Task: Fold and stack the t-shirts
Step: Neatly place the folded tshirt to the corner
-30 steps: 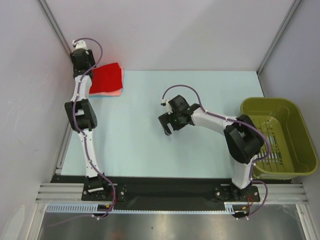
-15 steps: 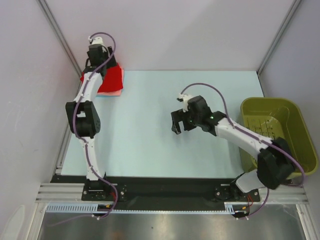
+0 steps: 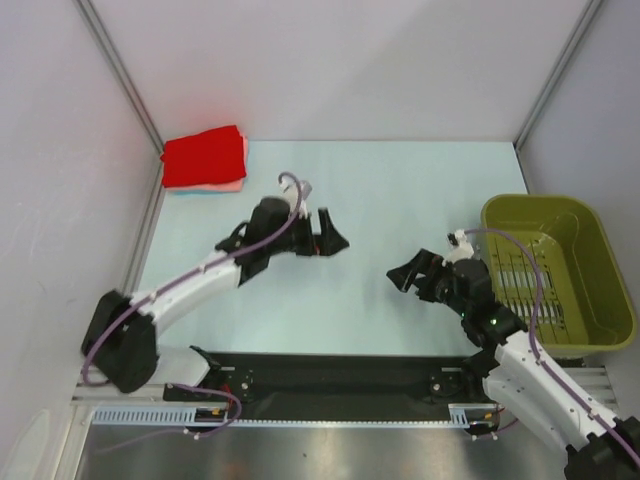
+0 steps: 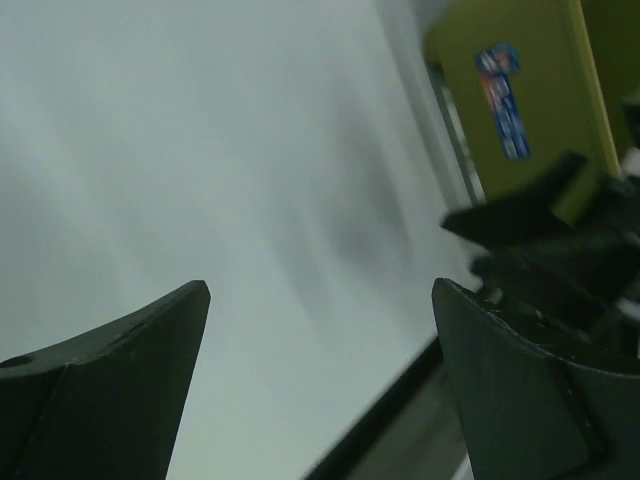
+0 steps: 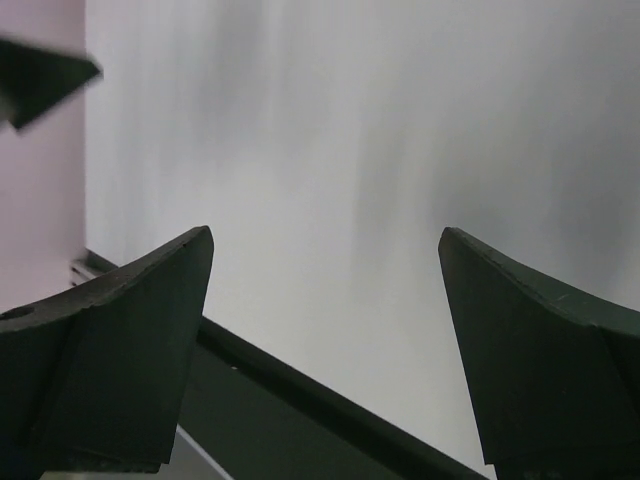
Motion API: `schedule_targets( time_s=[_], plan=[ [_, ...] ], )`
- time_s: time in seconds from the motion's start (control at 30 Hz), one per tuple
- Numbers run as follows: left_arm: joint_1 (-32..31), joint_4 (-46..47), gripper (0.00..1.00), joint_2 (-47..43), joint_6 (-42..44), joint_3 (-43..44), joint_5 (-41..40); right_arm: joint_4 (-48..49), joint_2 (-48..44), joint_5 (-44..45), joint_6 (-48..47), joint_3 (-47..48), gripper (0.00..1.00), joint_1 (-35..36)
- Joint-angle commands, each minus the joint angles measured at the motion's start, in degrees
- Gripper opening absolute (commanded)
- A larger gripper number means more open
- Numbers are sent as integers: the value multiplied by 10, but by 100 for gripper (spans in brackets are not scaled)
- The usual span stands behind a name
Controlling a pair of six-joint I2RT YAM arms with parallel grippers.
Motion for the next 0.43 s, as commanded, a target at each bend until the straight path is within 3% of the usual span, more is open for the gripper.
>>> schedule_targets(
  time_s=[0.0, 0.1, 0.23, 0.4],
  plan=[
    [-45, 104, 99, -124, -112, -129, 55, 16, -51, 10, 146, -73, 100, 2],
    [-70, 122, 100, -238, -160, -244, 63, 7, -92, 18, 198, -106, 100, 18],
    [-71, 222, 100, -420, -246, -402, 56, -17, -141, 52, 222, -142, 100, 56],
    [-70, 210, 100, -705, -327, -533, 17, -40, -222, 94, 261, -176, 100, 102]
  ],
)
